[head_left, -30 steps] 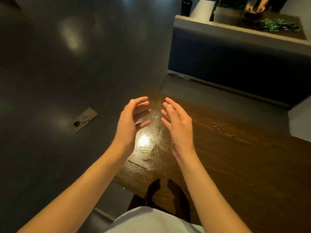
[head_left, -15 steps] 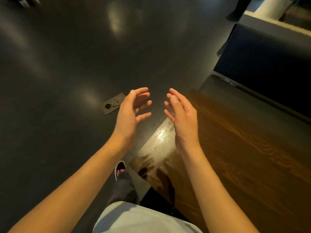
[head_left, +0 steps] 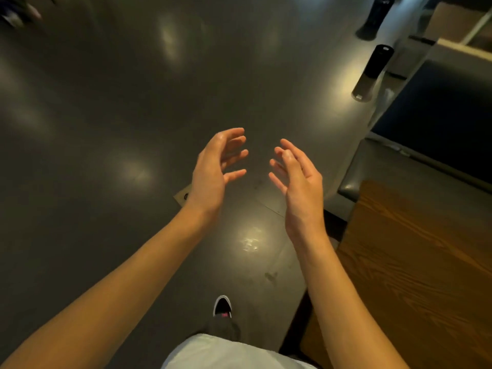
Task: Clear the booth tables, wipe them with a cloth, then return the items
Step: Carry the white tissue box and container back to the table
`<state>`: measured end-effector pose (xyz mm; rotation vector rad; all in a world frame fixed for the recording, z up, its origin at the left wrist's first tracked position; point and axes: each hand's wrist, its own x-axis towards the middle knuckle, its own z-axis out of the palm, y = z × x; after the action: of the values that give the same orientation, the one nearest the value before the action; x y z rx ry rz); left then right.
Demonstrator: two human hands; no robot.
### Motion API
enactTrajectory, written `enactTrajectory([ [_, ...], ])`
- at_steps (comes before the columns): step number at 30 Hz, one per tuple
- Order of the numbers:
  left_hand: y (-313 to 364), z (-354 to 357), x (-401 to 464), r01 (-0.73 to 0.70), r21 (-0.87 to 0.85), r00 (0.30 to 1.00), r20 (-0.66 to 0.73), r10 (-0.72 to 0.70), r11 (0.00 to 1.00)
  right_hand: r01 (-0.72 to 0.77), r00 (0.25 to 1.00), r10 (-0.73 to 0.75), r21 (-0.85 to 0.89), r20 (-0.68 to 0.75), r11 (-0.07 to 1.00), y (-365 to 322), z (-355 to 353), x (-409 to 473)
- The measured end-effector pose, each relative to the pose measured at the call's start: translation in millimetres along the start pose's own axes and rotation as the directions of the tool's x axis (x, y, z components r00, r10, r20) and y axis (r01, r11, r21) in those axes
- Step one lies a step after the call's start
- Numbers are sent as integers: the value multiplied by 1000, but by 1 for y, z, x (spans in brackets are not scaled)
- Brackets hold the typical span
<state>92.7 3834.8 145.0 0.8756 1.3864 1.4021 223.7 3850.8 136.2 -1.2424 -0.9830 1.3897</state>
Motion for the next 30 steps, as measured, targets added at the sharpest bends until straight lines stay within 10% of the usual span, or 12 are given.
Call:
enactTrajectory([
  [16,51,-290,43,-144,-122,832,-553,53,982,-169,792,157,-34,591,985,16,344,9],
  [30,66,-499,0,-353,-79,130,-991,-35,932,-123,147,310,-294,939,948,73,616,-56],
])
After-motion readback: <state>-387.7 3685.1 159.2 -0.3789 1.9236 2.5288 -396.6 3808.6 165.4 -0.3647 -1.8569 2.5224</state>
